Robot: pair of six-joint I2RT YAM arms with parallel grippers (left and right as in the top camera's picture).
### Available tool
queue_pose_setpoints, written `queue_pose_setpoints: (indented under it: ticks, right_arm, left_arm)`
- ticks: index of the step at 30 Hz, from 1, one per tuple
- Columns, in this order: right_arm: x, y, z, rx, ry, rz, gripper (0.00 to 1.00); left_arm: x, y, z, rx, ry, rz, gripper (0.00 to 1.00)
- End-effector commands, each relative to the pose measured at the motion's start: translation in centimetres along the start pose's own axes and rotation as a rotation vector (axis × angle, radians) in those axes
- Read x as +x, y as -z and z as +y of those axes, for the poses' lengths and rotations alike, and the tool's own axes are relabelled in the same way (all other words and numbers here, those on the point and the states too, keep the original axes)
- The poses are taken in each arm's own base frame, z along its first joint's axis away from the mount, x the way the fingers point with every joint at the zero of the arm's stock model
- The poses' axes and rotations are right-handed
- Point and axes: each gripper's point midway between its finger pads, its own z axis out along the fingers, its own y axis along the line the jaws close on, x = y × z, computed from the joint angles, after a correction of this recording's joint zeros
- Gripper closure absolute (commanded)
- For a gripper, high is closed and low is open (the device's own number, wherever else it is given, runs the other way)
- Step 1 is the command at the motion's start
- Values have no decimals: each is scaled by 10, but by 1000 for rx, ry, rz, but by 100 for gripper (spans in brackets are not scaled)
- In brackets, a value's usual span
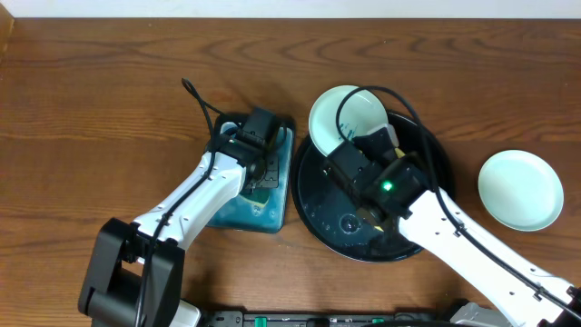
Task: Clean dirty plates on tray and stack at the side
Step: 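Raise the yellow plate upright with the right gripper over the black tray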
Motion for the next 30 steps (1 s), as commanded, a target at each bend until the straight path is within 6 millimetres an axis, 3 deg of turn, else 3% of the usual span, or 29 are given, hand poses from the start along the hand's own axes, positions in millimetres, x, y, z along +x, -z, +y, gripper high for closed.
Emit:
queue_pose_setpoints:
  ticks: [1, 4, 8, 12, 16, 19, 24, 27, 30]
  right_arm:
    - [-3, 9, -26, 143, -123, -42, 99]
    - [-1, 9, -30, 162, -168, -36, 99]
    - [-2, 9, -29, 160, -47, -32, 99]
    - [4, 9, -48, 245, -200, -38, 99]
    - [0, 6, -30, 156, -96, -21, 99]
    - [2, 8, -46, 235, -219, -43, 99]
    - [-2, 8, -42, 223, -102, -43, 99]
    - [1, 12, -57, 299, -199, -64, 99]
    - [0, 12, -57, 302, -217, -69, 99]
  left_arm:
    - [2, -2, 3, -7, -13, 7, 93]
    - [2, -2, 3, -7, -14, 8, 92]
    - [1, -2, 2, -6, -13, 5, 92]
    - [1, -2, 2, -6, -13, 5, 92]
    - [1, -2, 2, -5, -13, 4, 92]
    - [1, -2, 2, -5, -13, 4, 92]
    - [0, -2, 2, -4, -13, 1, 92]
    - [0, -2, 2, -4, -13, 1, 92]
    - [0, -2, 2, -4, -13, 1, 92]
